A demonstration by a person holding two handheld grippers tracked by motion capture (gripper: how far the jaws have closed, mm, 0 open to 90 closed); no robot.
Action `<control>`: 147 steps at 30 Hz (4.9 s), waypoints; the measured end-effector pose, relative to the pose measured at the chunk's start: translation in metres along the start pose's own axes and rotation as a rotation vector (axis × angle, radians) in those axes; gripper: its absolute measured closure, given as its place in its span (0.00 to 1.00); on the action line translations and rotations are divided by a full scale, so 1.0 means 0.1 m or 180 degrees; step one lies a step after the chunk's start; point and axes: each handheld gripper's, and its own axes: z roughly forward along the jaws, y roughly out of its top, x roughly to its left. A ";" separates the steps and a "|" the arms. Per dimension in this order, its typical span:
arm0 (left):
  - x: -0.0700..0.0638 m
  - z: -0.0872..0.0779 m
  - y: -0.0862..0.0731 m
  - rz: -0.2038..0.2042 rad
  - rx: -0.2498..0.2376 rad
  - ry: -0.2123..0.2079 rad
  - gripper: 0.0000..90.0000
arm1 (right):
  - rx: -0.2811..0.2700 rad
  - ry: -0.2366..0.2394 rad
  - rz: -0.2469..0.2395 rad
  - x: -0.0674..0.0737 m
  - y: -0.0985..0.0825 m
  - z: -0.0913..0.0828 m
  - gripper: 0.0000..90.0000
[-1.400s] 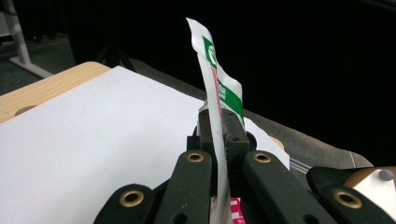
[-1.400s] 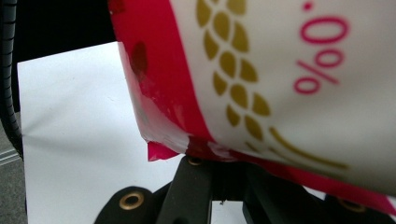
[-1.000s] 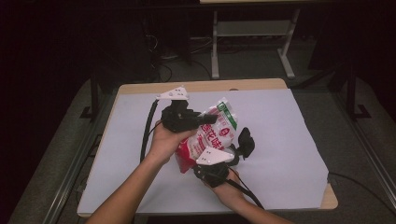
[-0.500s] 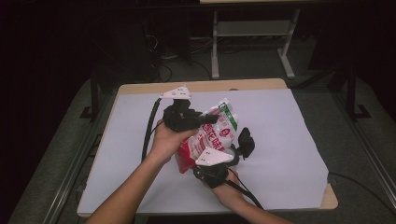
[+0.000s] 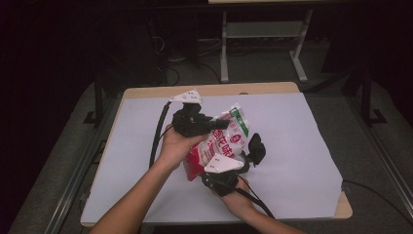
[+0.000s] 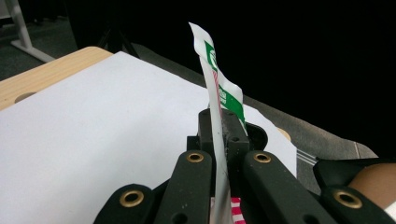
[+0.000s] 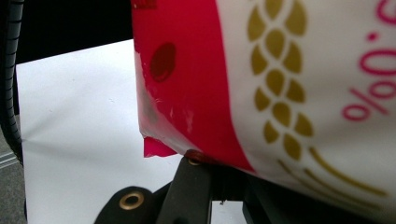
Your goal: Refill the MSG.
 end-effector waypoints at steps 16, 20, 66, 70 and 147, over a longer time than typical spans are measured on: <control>-0.01 0.03 0.00 -0.0014 0.0039 0.0039 1.00 | 0.0003 0.0025 0.0024 0.01 -0.01 0.01 1.00; -0.01 0.03 0.00 -0.0012 0.0056 0.0044 1.00 | -0.0003 0.0032 0.0025 0.01 -0.01 0.01 1.00; 0.00 0.09 0.00 -0.0046 0.0133 0.0087 1.00 | 0.0009 0.0059 0.0022 0.00 -0.02 0.02 1.00; 0.01 0.10 0.00 -0.0059 0.0138 0.0091 1.00 | 0.0012 0.0066 0.0024 0.01 -0.02 0.02 1.00; -0.01 0.22 0.05 -0.0085 0.0303 0.0149 1.00 | -0.0046 0.0097 0.0058 -0.01 -0.04 0.02 1.00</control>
